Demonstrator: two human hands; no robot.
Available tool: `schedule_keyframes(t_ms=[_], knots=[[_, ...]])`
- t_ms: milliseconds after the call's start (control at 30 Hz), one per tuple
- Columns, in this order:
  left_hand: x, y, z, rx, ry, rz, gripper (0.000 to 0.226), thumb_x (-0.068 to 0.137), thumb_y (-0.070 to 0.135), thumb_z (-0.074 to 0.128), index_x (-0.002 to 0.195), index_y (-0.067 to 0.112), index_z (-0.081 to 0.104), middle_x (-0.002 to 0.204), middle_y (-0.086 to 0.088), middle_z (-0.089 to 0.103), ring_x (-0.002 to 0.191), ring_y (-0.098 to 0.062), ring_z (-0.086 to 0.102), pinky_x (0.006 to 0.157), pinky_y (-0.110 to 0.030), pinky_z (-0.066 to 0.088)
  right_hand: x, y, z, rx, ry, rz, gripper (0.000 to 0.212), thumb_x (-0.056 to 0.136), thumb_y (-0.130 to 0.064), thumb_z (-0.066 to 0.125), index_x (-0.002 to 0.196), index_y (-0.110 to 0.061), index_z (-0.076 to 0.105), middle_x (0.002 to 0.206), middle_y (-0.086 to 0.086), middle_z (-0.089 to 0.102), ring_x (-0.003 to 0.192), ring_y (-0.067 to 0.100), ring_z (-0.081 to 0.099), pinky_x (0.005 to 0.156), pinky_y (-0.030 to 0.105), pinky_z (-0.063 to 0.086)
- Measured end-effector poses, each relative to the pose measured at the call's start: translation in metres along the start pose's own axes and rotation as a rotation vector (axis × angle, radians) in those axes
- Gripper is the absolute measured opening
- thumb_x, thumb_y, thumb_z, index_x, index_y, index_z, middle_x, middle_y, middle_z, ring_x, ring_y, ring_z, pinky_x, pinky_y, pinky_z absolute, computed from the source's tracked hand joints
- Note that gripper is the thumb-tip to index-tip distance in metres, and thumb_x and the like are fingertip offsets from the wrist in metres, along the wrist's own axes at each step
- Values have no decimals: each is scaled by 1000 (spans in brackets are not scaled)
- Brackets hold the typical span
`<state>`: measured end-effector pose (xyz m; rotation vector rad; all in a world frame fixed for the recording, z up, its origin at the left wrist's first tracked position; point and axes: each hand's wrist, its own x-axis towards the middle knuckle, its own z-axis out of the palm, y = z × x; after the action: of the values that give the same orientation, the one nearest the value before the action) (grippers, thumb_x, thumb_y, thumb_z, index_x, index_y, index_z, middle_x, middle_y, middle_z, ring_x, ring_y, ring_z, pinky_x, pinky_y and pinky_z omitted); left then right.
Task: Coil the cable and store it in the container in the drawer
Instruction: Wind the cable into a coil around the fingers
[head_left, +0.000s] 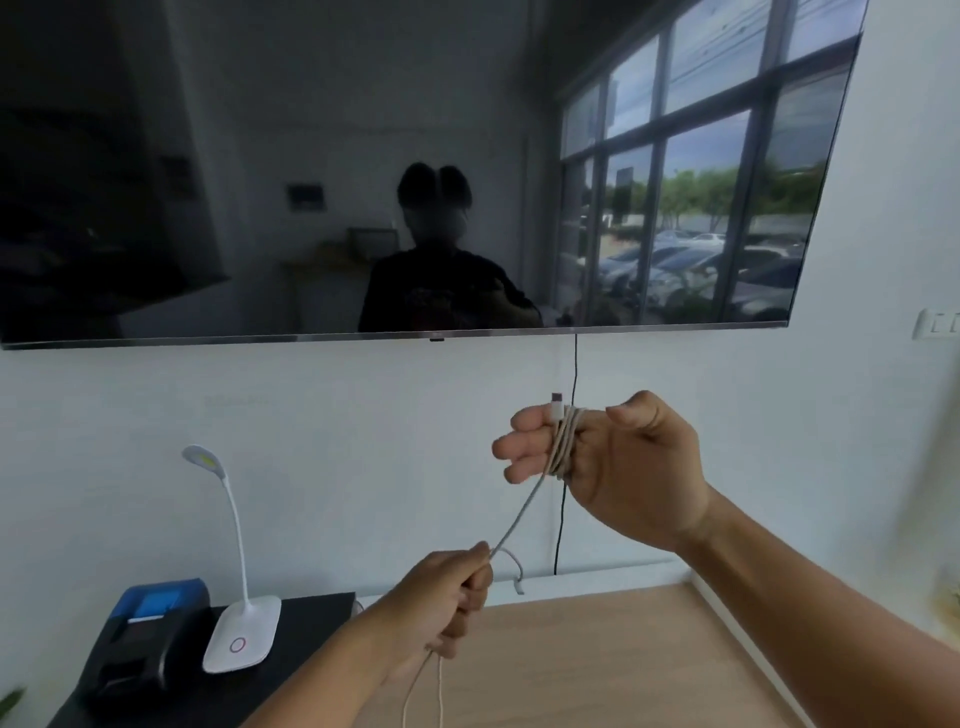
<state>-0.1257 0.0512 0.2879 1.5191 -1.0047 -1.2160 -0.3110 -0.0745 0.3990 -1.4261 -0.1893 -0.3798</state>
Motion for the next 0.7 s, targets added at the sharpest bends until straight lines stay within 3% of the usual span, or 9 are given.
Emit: schedule_keyframes(t_ms=[133,200,267,333,433,567,700], knots=[[5,33,-4,-59,53,102,29,93,42,59,79,17,56,59,-5,45,53,-19,38,54,-24,31,0,20,49,-313,-431,329,59,77,-21,48,107,30,54,101,40,69,84,34,66,92,43,49],[3,51,-9,-69,43,135,42,103,38,50,65,19,49,56,0,36,45,-14,26,43,-20,24,-4,36,56,-593,-472,547,50,81,-15,49,116,19,61,114,36,68,93,33,70,98,31,48],[-1,61,-10,47,25,161,47,105,39,44,60,23,44,57,5,29,46,-12,17,41,-20,18,-11,50,50,-776,-387,685,51,86,-19,45,122,11,66,127,25,69,112,26,69,108,27,43],[-8,61,-11,121,43,175,47,104,42,42,60,25,42,57,7,28,47,-12,16,42,-21,17,-15,56,36,-788,-256,742,54,87,-20,42,127,11,63,134,21,68,111,10,68,115,27,38],[-13,53,-12,125,103,225,49,105,43,42,59,26,38,58,7,25,47,-13,15,42,-22,17,-19,65,3,-731,20,724,49,90,-18,45,130,5,62,137,8,69,122,12,64,124,41,28],[-13,44,-9,106,177,288,51,106,38,42,58,24,36,58,5,23,48,-15,13,42,-20,16,-22,68,-34,-633,286,615,54,87,-24,45,133,0,59,135,6,71,125,18,66,123,44,26],[-15,26,1,15,117,286,52,105,40,43,56,24,39,56,6,28,49,-15,14,45,-22,14,-19,65,-54,-436,493,301,51,88,-16,35,125,9,60,130,27,69,111,33,70,113,47,40]])
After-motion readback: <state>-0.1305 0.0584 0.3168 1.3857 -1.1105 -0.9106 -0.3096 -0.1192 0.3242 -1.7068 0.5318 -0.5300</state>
